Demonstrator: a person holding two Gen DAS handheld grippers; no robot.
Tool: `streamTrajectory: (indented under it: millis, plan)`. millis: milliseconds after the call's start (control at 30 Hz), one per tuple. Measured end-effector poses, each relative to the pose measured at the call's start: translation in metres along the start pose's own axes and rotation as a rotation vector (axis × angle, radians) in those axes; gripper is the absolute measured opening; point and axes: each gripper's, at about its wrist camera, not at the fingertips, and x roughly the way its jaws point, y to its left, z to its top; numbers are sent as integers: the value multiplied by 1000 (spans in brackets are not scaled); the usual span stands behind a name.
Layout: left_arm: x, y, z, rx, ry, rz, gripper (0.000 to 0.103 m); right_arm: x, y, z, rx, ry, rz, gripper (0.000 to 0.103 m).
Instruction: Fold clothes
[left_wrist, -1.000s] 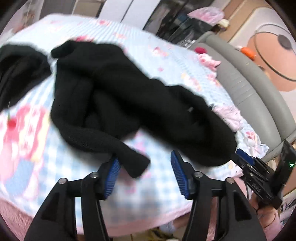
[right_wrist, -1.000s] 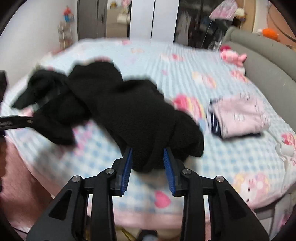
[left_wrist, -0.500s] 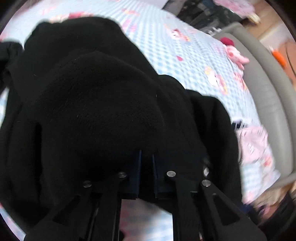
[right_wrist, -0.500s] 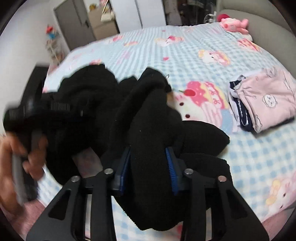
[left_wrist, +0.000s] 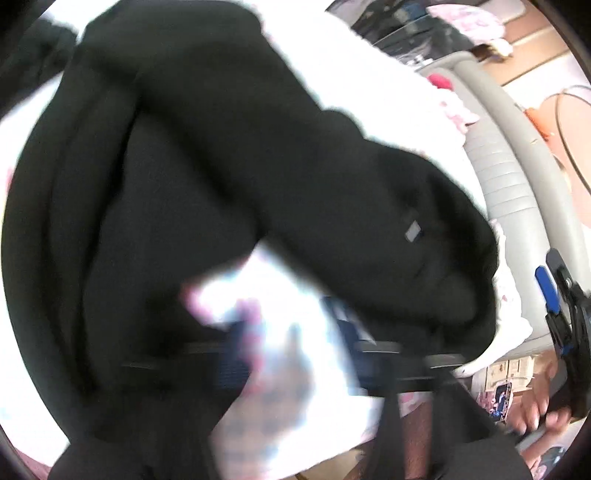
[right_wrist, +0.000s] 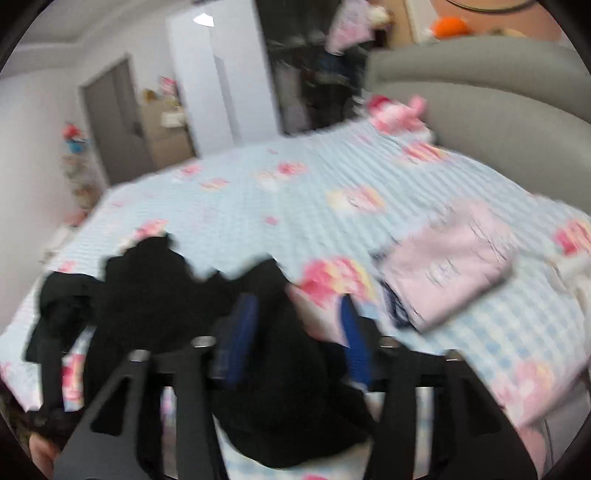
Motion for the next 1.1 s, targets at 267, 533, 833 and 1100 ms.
streamTrajectory:
  millis: [267, 533, 833, 1100]
  plan:
    - [73, -34, 54, -15, 86, 151, 44, 62, 30, -17, 8, 224, 127, 60]
    - [46, -46, 28, 91, 49, 161, 9, 83, 4, -38, -40, 221, -265, 38]
    - [47, -26, -38, 53, 199, 148, 0, 104, 29, -3, -30, 330, 113, 80]
    - [-13, -52, -14, 149, 143, 173, 6, 216, 61, -18, 41, 599, 190, 85]
